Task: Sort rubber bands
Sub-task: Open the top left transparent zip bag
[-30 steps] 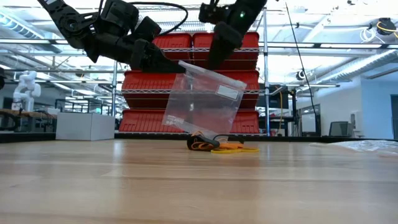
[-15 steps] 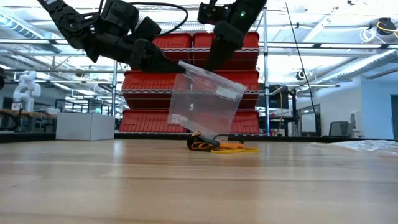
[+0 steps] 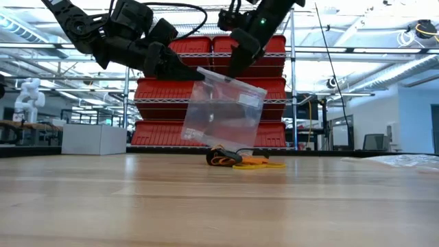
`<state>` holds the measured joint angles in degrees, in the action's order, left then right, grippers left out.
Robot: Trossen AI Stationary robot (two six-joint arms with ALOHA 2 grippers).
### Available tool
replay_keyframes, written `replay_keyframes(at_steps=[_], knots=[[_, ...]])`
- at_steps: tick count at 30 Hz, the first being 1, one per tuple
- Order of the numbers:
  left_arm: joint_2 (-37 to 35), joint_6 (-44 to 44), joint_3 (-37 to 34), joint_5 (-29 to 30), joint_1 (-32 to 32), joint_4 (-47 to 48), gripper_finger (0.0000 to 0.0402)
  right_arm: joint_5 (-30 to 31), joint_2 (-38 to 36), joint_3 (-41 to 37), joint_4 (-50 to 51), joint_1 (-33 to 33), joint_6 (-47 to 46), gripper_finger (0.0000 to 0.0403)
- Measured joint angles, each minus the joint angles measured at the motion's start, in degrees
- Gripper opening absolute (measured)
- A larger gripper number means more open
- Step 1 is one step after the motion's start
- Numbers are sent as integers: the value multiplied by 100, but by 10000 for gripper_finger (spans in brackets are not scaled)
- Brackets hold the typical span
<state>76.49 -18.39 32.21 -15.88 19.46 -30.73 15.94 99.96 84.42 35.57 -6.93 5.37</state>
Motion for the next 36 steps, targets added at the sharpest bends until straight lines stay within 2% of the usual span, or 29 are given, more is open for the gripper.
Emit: replay_keyframes(at_steps=[4,6,9,13,16,21,25,29,33,36], knots=[[0,0,0,2,0,-1,0,-745,25,0,-1,-99,-6,0],[0,0,0,8,0,1,0,-884,75,0,0,-92,-4,0],[0,3,0,44,0,0,0,-832,220,0,74,-42,-19,0],[0,9,0,42,0,9,0,-82,435,-4,254,-28,-107,0],[0,9,0,41,0,28,0,12,472,-7,120,-70,-28,0],[0,11,0,37,0,30,0,-860,476,-7,-451,-141,190,0],[0,13,0,35,-3,41,0,-1158,648,1,-509,-165,265,4],[0,13,0,33,-7,39,0,-1083,910,-4,-584,-160,157,45],[0,17,0,33,-9,42,0,-539,1086,-4,-672,-168,-111,106],[0,17,0,35,-9,63,0,-546,1012,-4,-521,-206,-110,121]])
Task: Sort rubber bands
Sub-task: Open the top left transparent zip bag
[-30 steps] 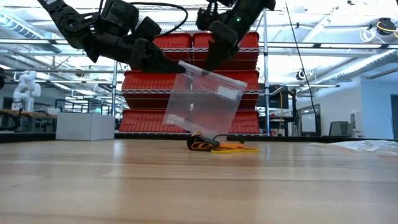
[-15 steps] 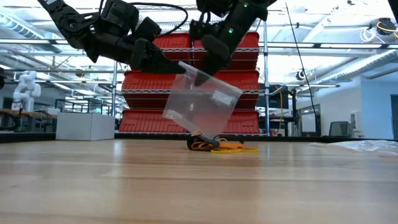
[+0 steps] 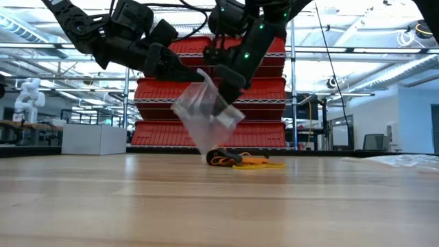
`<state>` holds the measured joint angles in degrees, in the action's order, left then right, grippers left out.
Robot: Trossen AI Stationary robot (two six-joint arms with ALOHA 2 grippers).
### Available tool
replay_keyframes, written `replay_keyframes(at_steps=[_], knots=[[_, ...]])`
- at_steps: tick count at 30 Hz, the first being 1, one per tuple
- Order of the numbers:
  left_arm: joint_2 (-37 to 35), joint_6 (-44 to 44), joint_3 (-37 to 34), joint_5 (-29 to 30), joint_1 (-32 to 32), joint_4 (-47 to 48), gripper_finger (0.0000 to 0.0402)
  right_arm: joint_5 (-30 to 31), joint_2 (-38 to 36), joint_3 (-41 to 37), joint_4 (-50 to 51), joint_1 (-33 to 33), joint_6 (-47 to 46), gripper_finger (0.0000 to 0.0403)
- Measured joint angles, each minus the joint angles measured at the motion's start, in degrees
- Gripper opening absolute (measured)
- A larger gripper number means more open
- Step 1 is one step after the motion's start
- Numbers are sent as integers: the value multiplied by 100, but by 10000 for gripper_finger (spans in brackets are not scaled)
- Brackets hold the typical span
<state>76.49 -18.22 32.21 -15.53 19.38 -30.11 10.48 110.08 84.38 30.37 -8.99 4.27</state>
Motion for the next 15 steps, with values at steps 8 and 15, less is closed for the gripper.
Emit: replay_keyframes(at_steps=[8,15], knots=[[0,138,0,59,-64,59,0,-50,-646,2,553,4,269,9],[0,421,0,394,-394,-10,0,-314,-1056,-1077,-354,97,66,1]])
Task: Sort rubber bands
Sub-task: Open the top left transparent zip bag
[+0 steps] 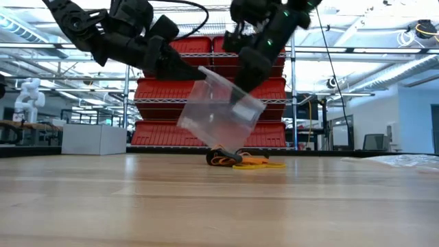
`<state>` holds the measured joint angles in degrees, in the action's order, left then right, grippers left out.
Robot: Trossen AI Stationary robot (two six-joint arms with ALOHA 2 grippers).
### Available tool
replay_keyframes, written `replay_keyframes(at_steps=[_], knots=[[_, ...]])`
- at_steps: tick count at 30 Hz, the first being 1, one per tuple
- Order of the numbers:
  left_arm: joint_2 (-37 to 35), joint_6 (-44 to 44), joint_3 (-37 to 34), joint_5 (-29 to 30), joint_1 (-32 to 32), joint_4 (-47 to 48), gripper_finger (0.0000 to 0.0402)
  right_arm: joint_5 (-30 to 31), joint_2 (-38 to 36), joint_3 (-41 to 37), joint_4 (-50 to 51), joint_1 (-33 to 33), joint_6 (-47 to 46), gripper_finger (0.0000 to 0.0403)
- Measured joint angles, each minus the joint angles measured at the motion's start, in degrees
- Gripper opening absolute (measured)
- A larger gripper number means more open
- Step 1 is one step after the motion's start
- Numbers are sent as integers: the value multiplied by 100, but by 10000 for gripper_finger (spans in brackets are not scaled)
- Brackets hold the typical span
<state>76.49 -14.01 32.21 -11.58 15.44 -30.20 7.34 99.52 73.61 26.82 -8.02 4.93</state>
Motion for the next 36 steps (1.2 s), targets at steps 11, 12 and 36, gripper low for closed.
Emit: replay_keyframes(at_steps=[11,12,36], knots=[[29,58,289,778,-489,10,0,3,-574,-1970,-3406,285,-575,1],[46,25,343,786,-536,55,0,4,-568,-1928,-3413,280,-679,2],[588,10,791,1061,-798,230,0,279,-371,-1614,-2824,153,-855,149]])
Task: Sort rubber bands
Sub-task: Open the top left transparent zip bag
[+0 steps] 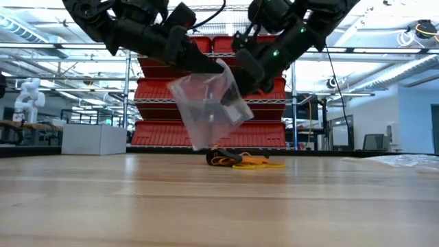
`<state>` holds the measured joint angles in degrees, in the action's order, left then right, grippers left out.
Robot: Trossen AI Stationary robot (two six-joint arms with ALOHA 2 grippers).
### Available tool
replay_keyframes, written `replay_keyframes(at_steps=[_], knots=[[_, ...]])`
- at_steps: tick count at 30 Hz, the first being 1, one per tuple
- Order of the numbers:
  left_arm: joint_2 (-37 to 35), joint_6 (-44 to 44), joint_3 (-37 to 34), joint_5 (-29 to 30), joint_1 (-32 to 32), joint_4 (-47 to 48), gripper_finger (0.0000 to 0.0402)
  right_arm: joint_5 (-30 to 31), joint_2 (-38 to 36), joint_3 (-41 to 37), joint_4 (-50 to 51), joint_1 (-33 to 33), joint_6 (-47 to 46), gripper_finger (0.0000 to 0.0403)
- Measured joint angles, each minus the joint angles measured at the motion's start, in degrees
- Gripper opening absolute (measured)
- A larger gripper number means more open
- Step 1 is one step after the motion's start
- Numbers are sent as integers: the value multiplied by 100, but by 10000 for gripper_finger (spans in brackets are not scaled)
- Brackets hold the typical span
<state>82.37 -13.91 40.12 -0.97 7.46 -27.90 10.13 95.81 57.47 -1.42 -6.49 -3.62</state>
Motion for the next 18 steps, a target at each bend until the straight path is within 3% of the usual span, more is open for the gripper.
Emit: replay_keyframes(at_steps=[8,18], knots=[[0,48,0,-38,0,3,0,-115,-76,0,120,-49,-9,145],[0,4,2,-50,56,44,0,-114,-806,0,886,-16,-24,201]])
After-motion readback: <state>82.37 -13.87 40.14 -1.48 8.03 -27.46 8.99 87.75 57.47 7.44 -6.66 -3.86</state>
